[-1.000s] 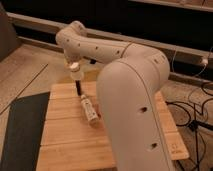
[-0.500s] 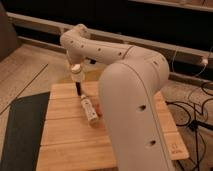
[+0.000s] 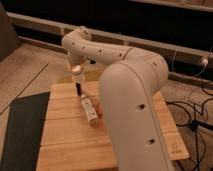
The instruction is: Place the ceramic cup over the eraser
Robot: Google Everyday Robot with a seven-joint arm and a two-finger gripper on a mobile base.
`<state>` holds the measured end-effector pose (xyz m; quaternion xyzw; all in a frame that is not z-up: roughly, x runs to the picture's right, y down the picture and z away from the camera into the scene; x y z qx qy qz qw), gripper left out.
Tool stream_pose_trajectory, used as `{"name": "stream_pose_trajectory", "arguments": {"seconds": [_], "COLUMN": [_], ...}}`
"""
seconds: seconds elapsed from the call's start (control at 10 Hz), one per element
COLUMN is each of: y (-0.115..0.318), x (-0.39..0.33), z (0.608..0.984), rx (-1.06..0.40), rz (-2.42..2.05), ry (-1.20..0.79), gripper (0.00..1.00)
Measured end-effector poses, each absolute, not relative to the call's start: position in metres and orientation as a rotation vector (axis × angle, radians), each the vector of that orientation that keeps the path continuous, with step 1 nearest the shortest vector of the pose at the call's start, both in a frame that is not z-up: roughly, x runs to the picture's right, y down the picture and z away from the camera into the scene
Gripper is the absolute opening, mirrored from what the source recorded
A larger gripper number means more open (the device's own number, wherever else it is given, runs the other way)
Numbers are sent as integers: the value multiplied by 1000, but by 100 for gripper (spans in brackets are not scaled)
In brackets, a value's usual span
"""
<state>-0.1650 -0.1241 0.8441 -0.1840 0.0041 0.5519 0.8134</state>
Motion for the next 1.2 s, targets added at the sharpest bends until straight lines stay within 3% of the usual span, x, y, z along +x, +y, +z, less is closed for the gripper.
{"name": "stream_pose_trajectory", "arguments": {"seconds": [1.2], "y": [-117], "x": [-177], "z": [846], "rx": [-404], "rz": [1123], "ry": [-4], "gripper": [17]}}
